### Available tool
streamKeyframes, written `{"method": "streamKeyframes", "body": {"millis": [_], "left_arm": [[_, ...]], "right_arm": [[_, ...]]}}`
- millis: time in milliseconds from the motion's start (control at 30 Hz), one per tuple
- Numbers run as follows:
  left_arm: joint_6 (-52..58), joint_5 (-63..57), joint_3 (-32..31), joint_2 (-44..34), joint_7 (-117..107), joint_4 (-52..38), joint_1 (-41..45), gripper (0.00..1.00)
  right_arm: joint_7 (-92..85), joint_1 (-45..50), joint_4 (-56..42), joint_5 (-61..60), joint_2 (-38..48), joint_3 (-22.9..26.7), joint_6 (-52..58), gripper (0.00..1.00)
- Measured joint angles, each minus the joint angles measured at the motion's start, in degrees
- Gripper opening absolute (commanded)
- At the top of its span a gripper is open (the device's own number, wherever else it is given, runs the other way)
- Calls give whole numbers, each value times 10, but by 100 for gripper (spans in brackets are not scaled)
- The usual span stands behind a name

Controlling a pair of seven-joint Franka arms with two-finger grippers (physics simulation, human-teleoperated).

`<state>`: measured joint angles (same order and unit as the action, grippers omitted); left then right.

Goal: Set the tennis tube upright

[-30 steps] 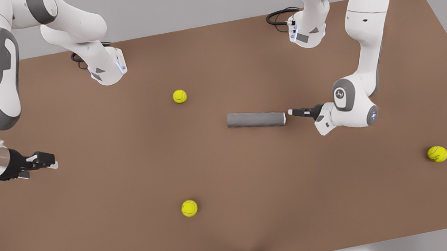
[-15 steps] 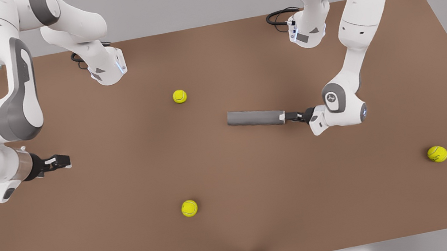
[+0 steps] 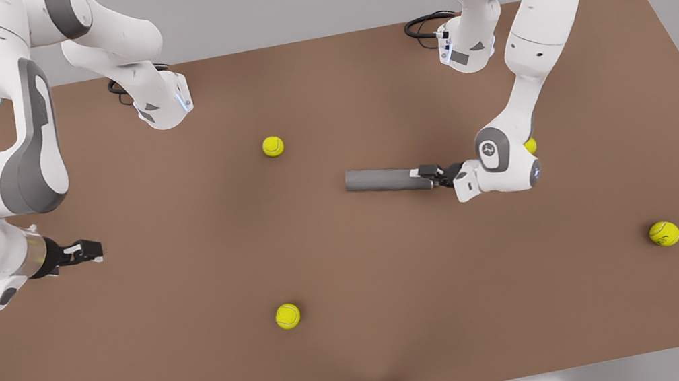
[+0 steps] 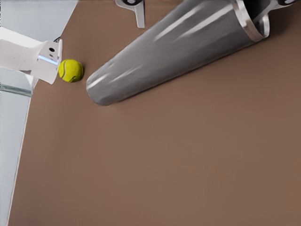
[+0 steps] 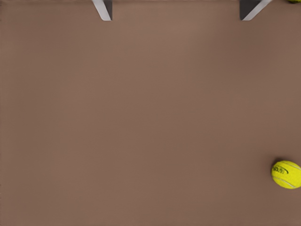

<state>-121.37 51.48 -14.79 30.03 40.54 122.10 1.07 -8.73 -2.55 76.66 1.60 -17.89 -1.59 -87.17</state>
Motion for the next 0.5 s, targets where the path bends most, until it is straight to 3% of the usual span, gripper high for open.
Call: {"method": "streamKeyframes", "body": {"millis": [267, 500], "left_arm": [[12, 3, -1, 16, 20, 0, -2, 99], [23, 3, 0, 15, 31, -2, -3, 73]], "right_arm": [[3, 3, 2, -3, -6, -1, -9, 100], [5, 3, 2, -5, -8, -1, -16, 100]]}}
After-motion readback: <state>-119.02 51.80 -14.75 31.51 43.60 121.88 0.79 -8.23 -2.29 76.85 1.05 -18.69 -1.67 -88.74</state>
